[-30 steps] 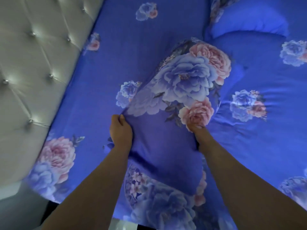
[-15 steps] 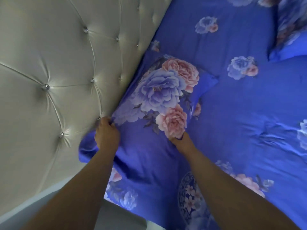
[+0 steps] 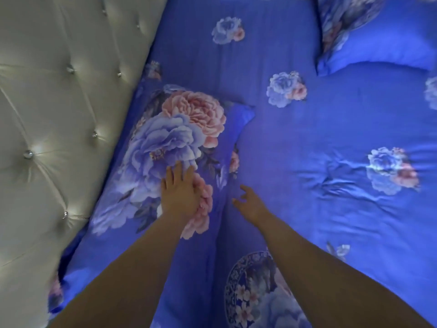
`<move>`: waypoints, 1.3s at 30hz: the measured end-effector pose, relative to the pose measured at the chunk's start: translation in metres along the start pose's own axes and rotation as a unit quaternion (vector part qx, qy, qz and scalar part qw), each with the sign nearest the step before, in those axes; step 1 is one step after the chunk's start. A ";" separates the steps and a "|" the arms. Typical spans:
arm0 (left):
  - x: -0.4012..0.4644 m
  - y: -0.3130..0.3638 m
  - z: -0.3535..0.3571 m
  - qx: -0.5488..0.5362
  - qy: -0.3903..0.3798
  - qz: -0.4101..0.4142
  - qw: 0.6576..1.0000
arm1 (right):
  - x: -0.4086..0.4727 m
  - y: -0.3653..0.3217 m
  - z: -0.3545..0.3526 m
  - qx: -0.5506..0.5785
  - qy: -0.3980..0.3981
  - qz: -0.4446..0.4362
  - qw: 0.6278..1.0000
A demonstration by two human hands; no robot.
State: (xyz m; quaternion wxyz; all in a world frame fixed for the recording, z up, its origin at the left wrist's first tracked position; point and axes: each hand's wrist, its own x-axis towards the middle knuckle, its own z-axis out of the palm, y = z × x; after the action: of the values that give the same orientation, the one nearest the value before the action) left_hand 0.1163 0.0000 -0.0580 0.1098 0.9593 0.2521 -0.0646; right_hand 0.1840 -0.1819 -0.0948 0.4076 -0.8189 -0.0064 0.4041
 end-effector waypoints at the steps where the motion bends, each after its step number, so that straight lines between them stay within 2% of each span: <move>1: 0.013 0.017 0.003 0.001 -0.003 0.031 1.000 | 0.008 0.003 -0.016 -0.009 0.007 0.003 1.000; 6: 0.077 0.114 0.040 0.011 -0.104 0.115 0.988 | 0.067 0.033 -0.109 -0.140 0.070 -0.010 0.988; 10: 0.126 0.191 0.083 -0.006 -0.195 0.091 0.977 | 0.112 0.075 -0.182 -0.270 0.114 -0.008 0.956; 14: 0.177 0.242 0.130 0.026 -0.217 0.087 0.972 | 0.124 0.136 -0.227 -0.358 0.045 0.092 0.928; 16: 0.209 0.258 0.144 0.047 -0.232 0.062 0.970 | 0.121 0.153 -0.230 -0.358 0.007 0.124 0.925; 19: 0.250 0.283 0.147 0.083 -0.257 0.030 0.962 | 0.124 0.140 -0.232 -0.367 -0.034 0.149 0.918; 23: 0.275 0.306 0.158 0.120 -0.304 0.002 0.945 | 0.164 0.095 -0.280 -0.431 -0.074 0.103 0.893; 24: 0.277 0.307 0.162 0.125 -0.303 -0.003 0.945 | 0.180 0.084 -0.299 -0.415 -0.075 0.090 0.902; 25: 0.279 0.308 0.166 0.124 -0.302 -0.008 0.945 | 0.201 0.076 -0.321 -0.364 -0.056 0.079 0.926; 27: 0.281 0.308 0.171 0.111 -0.304 -0.021 0.946 | 0.244 0.062 -0.360 -0.167 0.048 0.052 0.983; 28: 0.283 0.307 0.172 0.110 -0.304 -0.026 0.946 | 0.267 0.054 -0.376 -0.027 0.106 0.044 0.993; 29: 0.283 0.307 0.172 0.116 -0.304 -0.029 0.945 | 0.286 0.044 -0.391 0.122 0.147 0.039 0.981; 30: 0.284 0.308 0.172 0.123 -0.308 -0.031 0.943 | 0.304 0.032 -0.404 0.252 0.165 0.042 0.953; 32: 0.287 0.311 0.173 0.124 -0.320 -0.045 0.938 | 0.336 0.007 -0.427 0.408 0.167 0.054 0.896; 34: 0.289 0.315 0.172 0.121 -0.333 -0.064 0.933 | 0.362 -0.016 -0.440 0.445 0.158 0.060 0.879; 39: 0.295 0.317 0.172 0.112 -0.335 -0.068 0.933 | 0.409 -0.046 -0.451 0.440 0.126 0.068 0.887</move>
State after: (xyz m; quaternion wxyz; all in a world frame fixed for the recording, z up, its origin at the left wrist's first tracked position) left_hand 0.5170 -0.1725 -0.2211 0.0755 0.8684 0.2569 -0.4172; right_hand 0.7745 -0.3110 -0.1786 0.6948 -0.5981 0.2790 0.2858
